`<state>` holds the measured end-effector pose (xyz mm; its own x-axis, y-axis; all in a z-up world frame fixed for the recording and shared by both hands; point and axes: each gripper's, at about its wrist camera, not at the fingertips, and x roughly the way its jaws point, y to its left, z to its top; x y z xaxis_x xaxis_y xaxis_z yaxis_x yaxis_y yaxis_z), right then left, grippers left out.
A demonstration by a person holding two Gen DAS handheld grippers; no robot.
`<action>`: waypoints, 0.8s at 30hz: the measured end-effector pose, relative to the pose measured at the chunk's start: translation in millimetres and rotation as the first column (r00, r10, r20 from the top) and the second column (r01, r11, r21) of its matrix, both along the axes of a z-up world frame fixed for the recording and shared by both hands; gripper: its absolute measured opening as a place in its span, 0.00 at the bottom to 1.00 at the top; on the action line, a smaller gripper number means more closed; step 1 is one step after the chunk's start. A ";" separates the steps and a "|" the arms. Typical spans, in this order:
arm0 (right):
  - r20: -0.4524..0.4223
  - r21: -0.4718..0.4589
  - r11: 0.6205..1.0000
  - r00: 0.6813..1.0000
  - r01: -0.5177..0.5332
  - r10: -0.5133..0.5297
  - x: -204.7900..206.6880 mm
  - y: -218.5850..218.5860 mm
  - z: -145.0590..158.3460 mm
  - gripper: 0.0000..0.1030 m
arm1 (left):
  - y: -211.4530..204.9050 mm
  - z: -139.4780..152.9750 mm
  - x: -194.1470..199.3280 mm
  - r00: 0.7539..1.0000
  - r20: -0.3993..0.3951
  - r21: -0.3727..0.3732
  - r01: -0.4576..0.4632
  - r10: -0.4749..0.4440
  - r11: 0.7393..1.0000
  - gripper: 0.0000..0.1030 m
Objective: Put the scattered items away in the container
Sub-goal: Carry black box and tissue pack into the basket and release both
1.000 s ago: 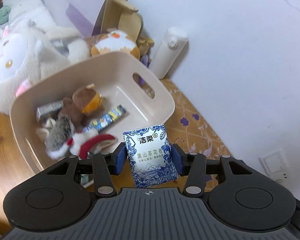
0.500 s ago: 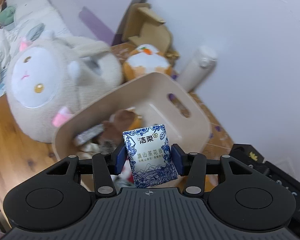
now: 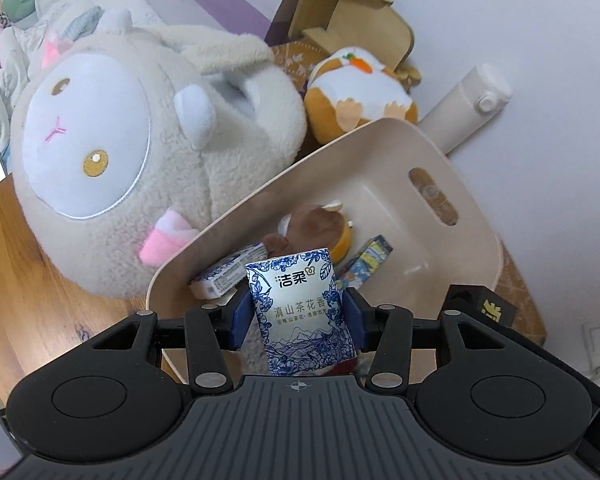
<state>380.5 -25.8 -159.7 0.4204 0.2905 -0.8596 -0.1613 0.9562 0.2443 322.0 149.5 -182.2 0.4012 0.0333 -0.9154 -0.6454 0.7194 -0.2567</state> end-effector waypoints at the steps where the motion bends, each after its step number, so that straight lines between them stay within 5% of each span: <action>1: -0.008 -0.006 1.000 1.000 0.001 -0.001 1.3 0.9 -3.1 0.43 | 1.7 -3.7 1.7 1.000 -0.007 -0.005 0.003 -0.003 1.000 0.48; 12: -0.068 -0.044 0.999 0.998 -0.008 0.005 15.5 12.5 -28.0 0.44 | 9.3 -21.5 15.3 0.996 -0.068 0.002 0.056 -0.056 0.998 0.49; 18: -0.076 -0.047 0.999 0.997 0.008 -0.011 17.0 11.4 -30.1 0.54 | 13.4 -24.6 16.2 0.995 -0.088 0.002 0.050 -0.050 0.999 0.70; 24: -0.050 -0.027 1.000 0.999 0.015 -0.016 13.2 2.8 -19.1 0.60 | 9.2 -22.2 14.8 0.996 -0.084 -0.004 0.042 -0.042 0.999 0.72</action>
<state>393.6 -23.0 -178.8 0.3803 0.2609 -0.8873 -0.1346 0.9648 0.2260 336.8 158.7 -204.4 0.3243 0.0165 -0.9458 -0.6341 0.7457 -0.2044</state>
